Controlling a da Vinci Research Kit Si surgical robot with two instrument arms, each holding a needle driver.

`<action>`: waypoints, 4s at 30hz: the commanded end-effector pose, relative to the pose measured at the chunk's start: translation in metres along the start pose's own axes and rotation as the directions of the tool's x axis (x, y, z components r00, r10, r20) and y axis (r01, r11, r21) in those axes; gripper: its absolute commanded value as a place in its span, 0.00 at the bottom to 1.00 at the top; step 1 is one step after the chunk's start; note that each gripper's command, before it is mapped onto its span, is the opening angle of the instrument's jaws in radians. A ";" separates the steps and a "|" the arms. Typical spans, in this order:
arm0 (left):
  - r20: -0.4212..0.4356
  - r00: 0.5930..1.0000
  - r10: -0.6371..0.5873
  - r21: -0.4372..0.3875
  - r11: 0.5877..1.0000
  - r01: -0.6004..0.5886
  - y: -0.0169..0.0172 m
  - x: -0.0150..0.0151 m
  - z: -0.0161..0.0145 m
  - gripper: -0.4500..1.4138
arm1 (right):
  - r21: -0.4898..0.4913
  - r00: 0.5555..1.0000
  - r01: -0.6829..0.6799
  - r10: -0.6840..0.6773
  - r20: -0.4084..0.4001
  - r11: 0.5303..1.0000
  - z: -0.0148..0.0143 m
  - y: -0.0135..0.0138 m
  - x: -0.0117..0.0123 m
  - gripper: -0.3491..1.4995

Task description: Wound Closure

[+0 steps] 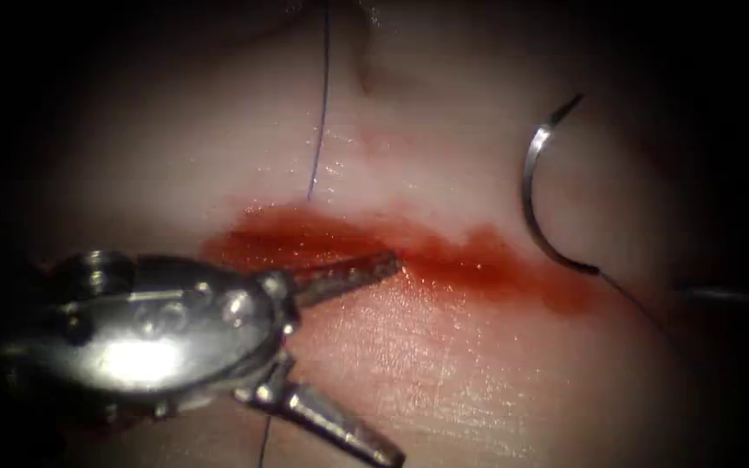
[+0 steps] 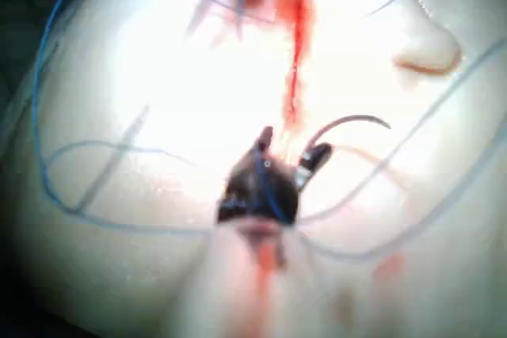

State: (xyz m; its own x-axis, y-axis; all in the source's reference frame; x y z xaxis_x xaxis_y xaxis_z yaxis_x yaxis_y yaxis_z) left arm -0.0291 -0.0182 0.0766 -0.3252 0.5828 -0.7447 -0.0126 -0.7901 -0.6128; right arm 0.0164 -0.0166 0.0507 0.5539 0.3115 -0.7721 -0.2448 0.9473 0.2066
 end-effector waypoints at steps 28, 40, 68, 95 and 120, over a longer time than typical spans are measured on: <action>0.158 0.945 0.286 -0.052 0.958 -0.281 0.0053 -0.0111 -0.0038 0.77 | 0.125 0.996 0.085 -0.088 0.024 0.989 0.0092 -0.0018 0.0026 0.82; 0.302 0.830 0.470 -0.030 0.874 -0.484 0.0018 -0.0117 -0.0005 0.66 | 0.122 0.996 0.087 -0.089 0.009 0.989 0.0089 -0.0023 0.0028 0.81; 0.351 0.704 0.617 -0.090 0.771 -0.631 0.0013 -0.0151 0.0042 0.61 | 0.111 0.997 0.081 -0.079 -0.015 0.991 0.0092 -0.0027 0.0026 0.81; 0.357 0.753 0.552 0.045 0.796 -0.604 0.0006 -0.0104 0.0027 0.00 | 0.115 0.998 0.064 -0.063 -0.018 0.991 0.0087 -0.0036 0.0032 0.81; 0.374 0.811 0.450 0.187 0.820 -0.541 -0.0096 -0.0078 -0.0002 0.00 | 0.069 0.999 -0.037 0.039 -0.037 0.997 0.0040 -0.0034 0.0071 0.76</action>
State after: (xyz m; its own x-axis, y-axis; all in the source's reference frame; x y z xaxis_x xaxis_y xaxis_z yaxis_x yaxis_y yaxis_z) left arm -0.0257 -0.0147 0.0877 -0.6239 0.0466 -0.7801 -0.0138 -0.9987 -0.0486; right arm 0.0240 -0.0164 0.0465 0.5195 0.3602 -0.7748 -0.2250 0.9325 0.2826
